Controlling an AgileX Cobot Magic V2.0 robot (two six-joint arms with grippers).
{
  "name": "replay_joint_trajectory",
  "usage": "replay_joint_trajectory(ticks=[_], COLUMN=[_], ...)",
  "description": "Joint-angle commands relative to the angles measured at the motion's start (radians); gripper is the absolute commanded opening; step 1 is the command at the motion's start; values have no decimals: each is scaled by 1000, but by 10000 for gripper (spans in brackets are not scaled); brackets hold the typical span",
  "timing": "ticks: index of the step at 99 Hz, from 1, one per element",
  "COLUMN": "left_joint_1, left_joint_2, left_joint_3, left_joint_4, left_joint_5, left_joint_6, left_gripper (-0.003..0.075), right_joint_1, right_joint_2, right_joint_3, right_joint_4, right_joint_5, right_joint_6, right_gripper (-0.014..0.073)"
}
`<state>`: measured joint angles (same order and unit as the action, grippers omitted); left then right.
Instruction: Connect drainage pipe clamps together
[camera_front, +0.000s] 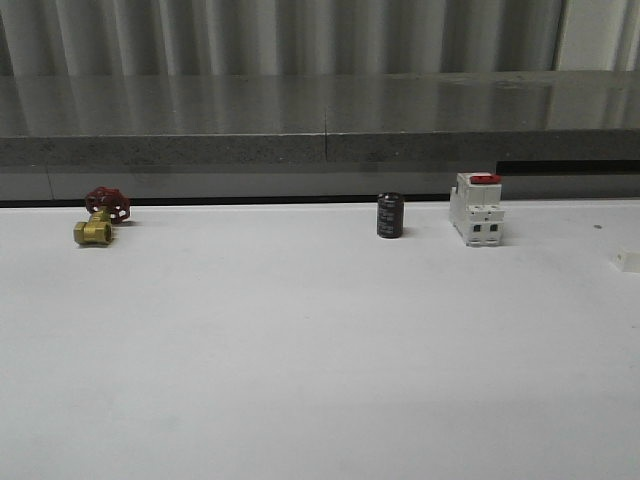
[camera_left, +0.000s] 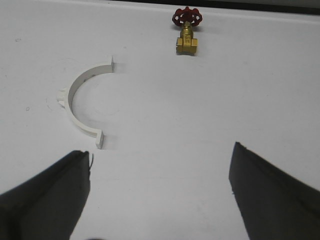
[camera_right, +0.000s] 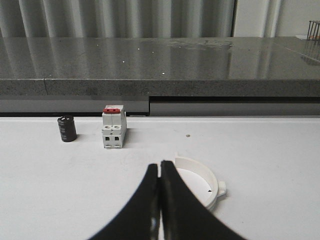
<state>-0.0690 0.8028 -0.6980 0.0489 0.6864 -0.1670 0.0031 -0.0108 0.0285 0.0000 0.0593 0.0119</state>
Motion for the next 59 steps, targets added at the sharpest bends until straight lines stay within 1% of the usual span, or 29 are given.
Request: replay_joint_trajectory(ticks=[1,22,34,43,59], left_joint_1=[4,4,7,35,137], left_joint_2=[74,352,512,594,711], left_joint_3=[-83,-287,-422,-494,-598], left_joint_4=[-10,27,30,30,1], left_joint_5=[-31,85,141,141,160], left_joint_6=[-2,9,48,55,126], left_gripper=[575,575,575,575,575], right_joint_1=[-7,-7,-7,-7,-7], right_joint_2=[-14,-14,-14,-14,-14], right_joint_3=[-19,-19,-19,-19,-19], right_joint_4=[0,0,0,0,0], right_joint_5=[-84,-84,-84,-84,-84], right_joint_6=[-3,-3,-3,-3,-3], right_gripper=[-67,-67,-67,-67,-67])
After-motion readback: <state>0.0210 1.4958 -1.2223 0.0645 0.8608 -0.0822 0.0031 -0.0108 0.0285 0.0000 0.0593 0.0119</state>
